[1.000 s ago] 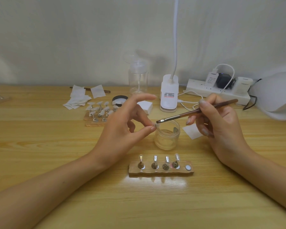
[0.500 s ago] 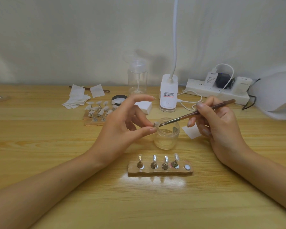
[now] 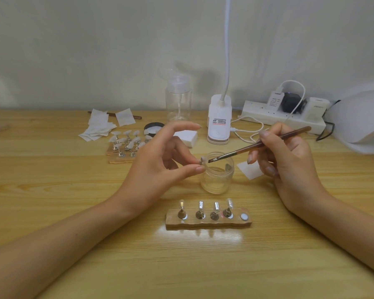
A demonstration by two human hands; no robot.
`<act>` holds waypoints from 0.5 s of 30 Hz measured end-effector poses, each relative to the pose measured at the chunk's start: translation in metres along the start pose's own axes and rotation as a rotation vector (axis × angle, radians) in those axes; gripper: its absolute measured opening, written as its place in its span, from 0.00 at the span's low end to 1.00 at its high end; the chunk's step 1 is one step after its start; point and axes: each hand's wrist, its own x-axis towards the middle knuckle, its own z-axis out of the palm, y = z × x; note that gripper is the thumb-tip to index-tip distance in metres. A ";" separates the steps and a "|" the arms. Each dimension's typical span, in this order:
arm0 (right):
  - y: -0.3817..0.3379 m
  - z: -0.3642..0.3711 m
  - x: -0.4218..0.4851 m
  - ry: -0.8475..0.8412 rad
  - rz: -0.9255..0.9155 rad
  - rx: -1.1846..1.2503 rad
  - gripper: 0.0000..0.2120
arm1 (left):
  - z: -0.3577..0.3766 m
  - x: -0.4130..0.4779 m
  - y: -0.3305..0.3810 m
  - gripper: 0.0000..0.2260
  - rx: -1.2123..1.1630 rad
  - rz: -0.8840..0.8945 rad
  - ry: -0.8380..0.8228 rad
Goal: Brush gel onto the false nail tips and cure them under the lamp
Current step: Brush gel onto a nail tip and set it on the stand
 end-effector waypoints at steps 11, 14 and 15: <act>-0.001 0.002 -0.001 -0.067 -0.015 -0.004 0.10 | 0.000 0.000 0.000 0.26 0.018 0.006 0.001; 0.000 0.001 0.001 -0.046 0.004 -0.015 0.09 | 0.001 0.000 0.000 0.26 0.015 0.003 0.004; 0.001 0.001 0.001 -0.045 0.007 -0.015 0.09 | 0.001 0.000 0.000 0.26 0.013 0.003 0.003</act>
